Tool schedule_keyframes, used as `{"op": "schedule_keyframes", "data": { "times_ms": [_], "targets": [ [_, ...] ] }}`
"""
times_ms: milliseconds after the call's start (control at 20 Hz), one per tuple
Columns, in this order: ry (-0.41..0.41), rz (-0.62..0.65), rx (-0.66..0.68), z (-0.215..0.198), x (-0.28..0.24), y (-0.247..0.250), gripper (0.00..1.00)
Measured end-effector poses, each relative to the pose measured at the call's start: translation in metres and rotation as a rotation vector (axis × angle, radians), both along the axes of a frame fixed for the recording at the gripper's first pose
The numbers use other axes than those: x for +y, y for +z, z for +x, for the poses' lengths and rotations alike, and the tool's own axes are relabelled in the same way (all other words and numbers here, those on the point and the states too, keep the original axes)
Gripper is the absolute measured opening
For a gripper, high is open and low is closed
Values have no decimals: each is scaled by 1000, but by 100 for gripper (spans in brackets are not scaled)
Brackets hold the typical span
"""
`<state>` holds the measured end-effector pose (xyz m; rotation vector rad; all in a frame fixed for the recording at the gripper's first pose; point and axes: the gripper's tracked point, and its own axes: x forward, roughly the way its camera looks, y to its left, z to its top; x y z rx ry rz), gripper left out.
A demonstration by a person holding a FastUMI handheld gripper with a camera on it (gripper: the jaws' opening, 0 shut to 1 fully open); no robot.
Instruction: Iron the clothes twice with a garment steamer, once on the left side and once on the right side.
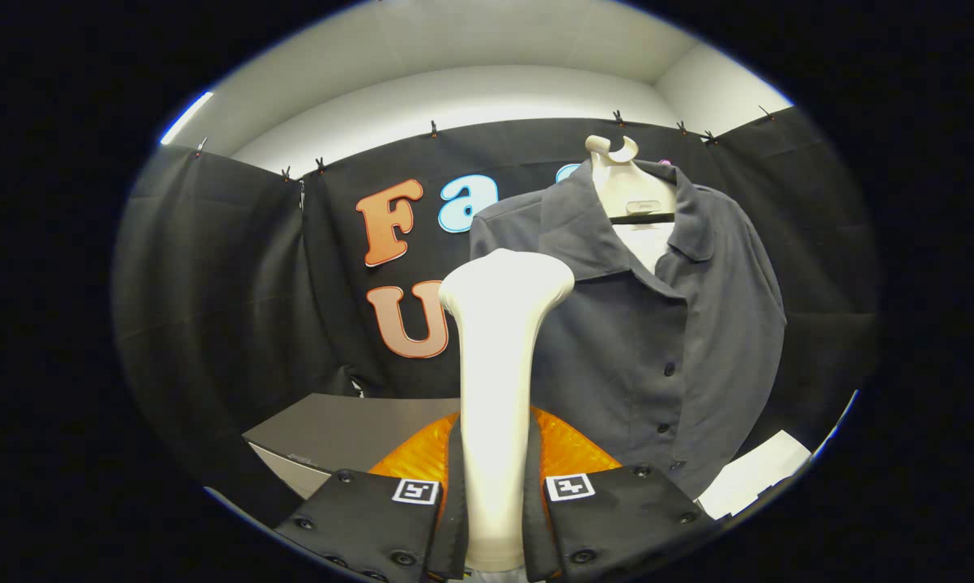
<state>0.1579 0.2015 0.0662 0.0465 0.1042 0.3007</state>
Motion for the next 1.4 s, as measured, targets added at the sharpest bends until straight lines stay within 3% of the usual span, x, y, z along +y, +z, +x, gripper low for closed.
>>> {"op": "schedule_keyframes", "data": {
  "times_ms": [500, 1400],
  "targets": [
    [-19, 18, 6, 28, -57, -18, 34],
    [35, 21, 12, 43, -80, -80, 34]
  ]
}}
